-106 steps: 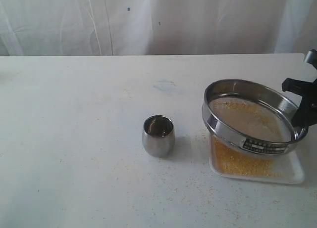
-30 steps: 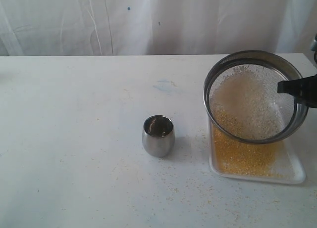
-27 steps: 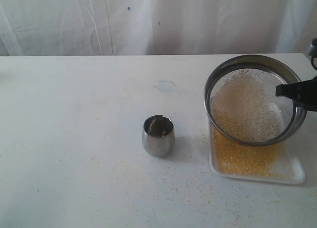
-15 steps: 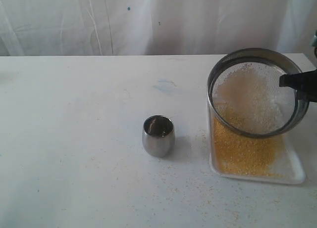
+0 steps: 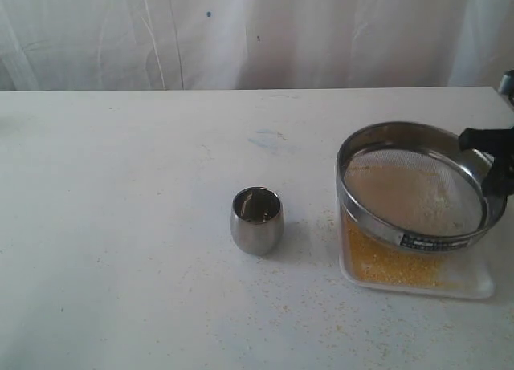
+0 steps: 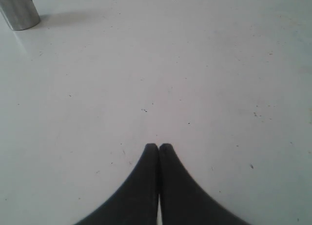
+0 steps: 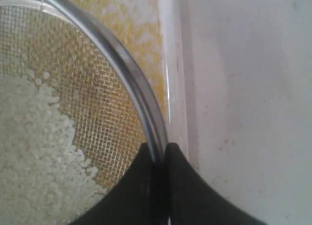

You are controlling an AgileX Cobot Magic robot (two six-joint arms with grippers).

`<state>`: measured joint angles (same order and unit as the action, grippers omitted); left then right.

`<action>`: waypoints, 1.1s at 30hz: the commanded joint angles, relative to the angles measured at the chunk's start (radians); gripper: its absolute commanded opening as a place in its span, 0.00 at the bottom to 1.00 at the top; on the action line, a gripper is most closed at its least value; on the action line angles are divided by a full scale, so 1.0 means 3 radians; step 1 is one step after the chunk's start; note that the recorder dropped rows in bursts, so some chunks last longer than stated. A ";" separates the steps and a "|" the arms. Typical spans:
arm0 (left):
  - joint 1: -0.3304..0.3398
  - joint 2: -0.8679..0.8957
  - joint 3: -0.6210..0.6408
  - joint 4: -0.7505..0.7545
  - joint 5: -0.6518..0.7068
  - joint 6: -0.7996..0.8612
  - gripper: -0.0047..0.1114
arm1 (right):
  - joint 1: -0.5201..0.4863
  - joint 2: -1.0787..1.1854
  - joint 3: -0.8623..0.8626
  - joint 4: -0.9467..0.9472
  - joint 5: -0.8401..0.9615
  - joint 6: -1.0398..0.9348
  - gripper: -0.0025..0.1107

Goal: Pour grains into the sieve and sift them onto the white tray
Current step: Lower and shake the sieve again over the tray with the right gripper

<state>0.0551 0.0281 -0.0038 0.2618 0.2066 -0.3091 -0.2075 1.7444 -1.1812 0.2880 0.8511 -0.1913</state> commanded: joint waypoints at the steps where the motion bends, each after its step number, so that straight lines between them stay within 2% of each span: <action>1: -0.0018 -0.0019 0.0013 0.0017 0.0007 -0.0016 0.04 | -0.0009 -0.0022 -0.0026 0.0060 -0.0550 0.0043 0.02; 4: -0.0018 -0.0019 0.0013 0.0017 0.0007 -0.0016 0.04 | -0.0009 -0.0022 -0.0009 0.0069 0.0029 0.0022 0.02; 6: -0.0018 -0.0019 0.0013 0.0017 0.0007 -0.0016 0.04 | -0.0009 -0.0022 0.0060 0.0069 0.0142 -0.0111 0.02; 12: -0.0018 -0.0019 0.0013 0.0017 0.0007 -0.0016 0.04 | -0.0009 -0.0022 0.0087 0.0093 -0.0650 -0.0097 0.02; 23: -0.0018 -0.0019 0.0013 0.0017 0.0007 -0.0016 0.04 | -0.0003 -0.0022 0.0130 0.0082 -0.0685 -0.0112 0.02; 33: -0.0018 -0.0019 0.0013 0.0017 0.0007 -0.0016 0.04 | -0.0003 0.0337 0.0193 0.0104 -0.0740 -0.0132 0.02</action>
<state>0.0551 0.0281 -0.0038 0.2618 0.2066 -0.3091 -0.2048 1.8310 -1.1243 0.2914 0.6351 -0.2270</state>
